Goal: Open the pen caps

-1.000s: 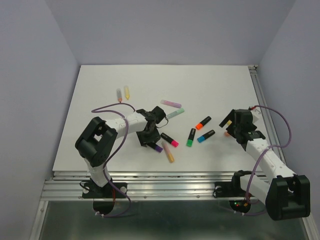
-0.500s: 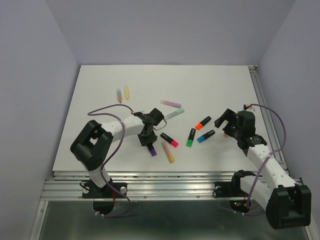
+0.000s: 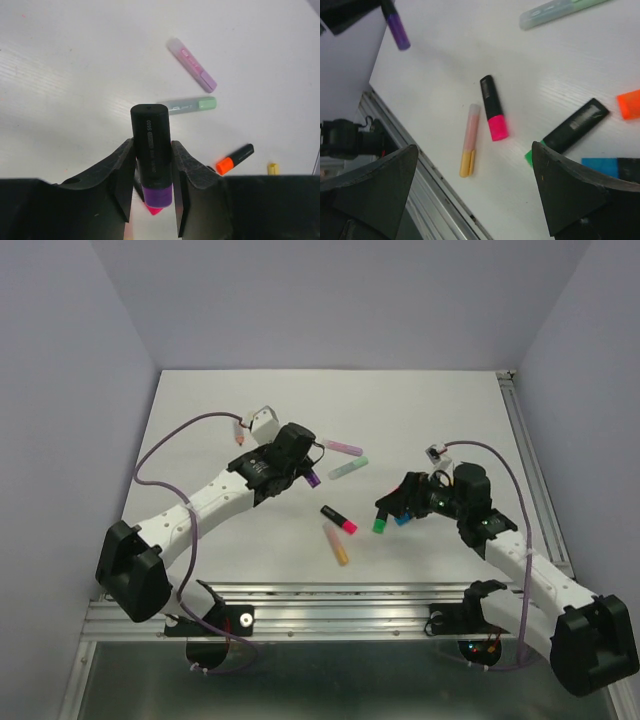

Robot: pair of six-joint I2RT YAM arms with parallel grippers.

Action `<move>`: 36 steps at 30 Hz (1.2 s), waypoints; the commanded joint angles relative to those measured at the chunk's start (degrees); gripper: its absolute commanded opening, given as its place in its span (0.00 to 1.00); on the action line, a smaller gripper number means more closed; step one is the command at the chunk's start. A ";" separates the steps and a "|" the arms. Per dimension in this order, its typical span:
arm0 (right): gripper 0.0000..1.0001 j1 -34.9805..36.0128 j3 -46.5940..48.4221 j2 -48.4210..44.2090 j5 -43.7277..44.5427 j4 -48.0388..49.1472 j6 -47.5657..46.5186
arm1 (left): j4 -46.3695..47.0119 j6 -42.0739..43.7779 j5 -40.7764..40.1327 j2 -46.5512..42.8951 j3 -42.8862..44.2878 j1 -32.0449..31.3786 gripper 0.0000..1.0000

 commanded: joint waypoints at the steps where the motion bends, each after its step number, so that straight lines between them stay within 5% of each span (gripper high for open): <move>1: 1.00 8.82 6.67 3.36 -0.47 2.69 -4.82 | 4.83 4.02 -0.63 1.85 4.80 0.01 0.00; 18: 0.92 18.76 21.70 27.09 2.43 11.57 -8.34 | 10.63 2.27 11.60 5.46 4.72 -0.08 0.00; 24: 0.72 20.61 25.30 32.89 2.25 13.15 -8.07 | 11.16 1.82 12.74 5.55 3.93 -0.08 0.00; 28: 0.50 21.40 26.62 34.91 1.81 13.86 -7.63 | 11.33 1.82 12.83 5.64 3.93 -0.08 0.00; 31: 0.45 21.84 26.71 35.45 1.98 14.73 -7.11 | 11.33 1.82 12.66 5.72 3.93 -0.08 0.00; 36: 0.06 22.02 26.36 35.54 3.13 15.00 -6.23 | 11.42 2.00 11.95 5.46 3.84 -0.08 0.00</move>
